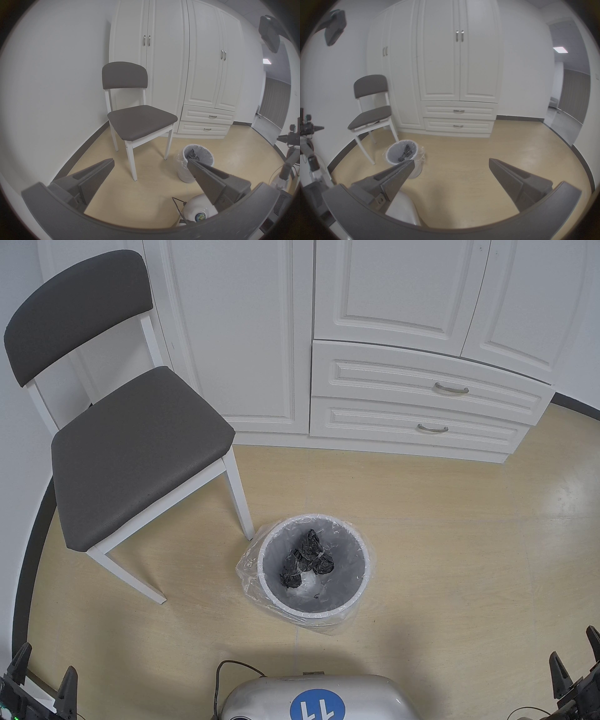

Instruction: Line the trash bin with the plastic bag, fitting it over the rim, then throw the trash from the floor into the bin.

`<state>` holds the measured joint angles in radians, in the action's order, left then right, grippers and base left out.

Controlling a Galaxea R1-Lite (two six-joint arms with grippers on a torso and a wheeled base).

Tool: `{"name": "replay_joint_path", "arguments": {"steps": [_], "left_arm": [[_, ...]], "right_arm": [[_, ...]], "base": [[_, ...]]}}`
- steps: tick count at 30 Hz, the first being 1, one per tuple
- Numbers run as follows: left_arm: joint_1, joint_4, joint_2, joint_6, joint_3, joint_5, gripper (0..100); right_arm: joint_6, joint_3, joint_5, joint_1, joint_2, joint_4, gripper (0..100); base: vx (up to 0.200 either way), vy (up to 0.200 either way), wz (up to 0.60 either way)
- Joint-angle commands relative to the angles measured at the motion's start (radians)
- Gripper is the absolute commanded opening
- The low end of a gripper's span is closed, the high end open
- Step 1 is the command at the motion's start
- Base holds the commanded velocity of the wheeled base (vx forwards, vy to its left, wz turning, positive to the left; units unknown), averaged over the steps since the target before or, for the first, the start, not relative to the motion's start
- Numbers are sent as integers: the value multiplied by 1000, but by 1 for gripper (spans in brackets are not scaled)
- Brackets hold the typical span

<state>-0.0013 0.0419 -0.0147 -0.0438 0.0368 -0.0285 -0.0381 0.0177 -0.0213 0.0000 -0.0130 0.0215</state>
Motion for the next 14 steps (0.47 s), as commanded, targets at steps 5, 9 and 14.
{"name": "replay_joint_path", "arguments": {"steps": [5,9,14], "left_arm": [[0,-8,13,-10,-2,6,100],[0,-8,13,-4,0,2,100],[0,-10,12,42,-20,10,100]], "right_arm": [[29,-18,11,2,13,-20,100],[30,-18,11,2,13,-21,100],[30,-18,11,2,13,-20,100]], "base": [[0,0,0],[0,0,0],[0,0,0]]}}
